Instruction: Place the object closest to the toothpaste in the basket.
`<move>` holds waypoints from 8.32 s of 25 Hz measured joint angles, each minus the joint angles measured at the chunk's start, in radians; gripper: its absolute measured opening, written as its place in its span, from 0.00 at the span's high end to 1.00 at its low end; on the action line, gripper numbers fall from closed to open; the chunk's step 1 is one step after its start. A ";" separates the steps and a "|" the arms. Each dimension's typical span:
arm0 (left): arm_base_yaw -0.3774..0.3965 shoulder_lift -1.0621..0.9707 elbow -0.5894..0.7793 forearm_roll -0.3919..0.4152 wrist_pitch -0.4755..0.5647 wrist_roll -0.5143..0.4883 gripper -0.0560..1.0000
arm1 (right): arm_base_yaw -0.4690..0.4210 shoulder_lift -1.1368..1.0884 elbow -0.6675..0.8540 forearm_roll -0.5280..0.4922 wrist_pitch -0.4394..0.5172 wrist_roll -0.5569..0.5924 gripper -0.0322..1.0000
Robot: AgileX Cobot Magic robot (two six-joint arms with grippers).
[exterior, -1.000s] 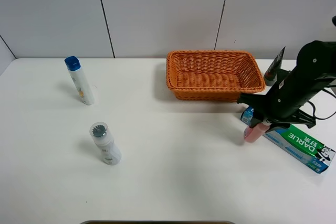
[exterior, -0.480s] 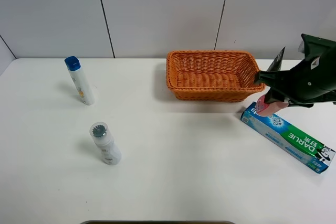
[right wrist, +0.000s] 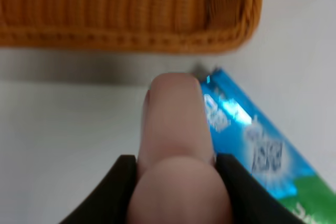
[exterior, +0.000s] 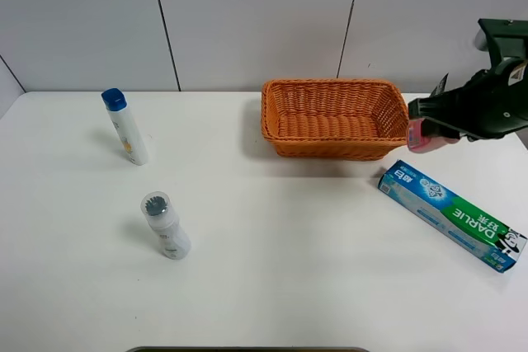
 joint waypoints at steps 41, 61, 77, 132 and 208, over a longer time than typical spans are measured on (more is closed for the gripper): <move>0.000 0.000 0.000 0.000 0.000 0.000 0.06 | 0.063 0.658 -0.428 0.000 -0.254 -0.093 0.61; 0.000 0.000 0.000 0.000 0.000 0.000 0.06 | 0.063 0.784 -0.428 0.000 -0.346 -0.102 0.61; 0.000 0.000 0.000 0.000 0.000 0.000 0.06 | 0.063 0.785 -0.428 0.000 -0.359 -0.102 0.61; 0.000 0.000 0.000 -0.001 0.000 0.000 0.06 | 0.063 0.203 -0.432 -0.094 -0.011 -0.048 0.01; 0.000 0.000 0.000 -0.001 0.000 0.000 0.06 | -0.148 -1.256 0.356 -0.025 0.450 -0.099 0.01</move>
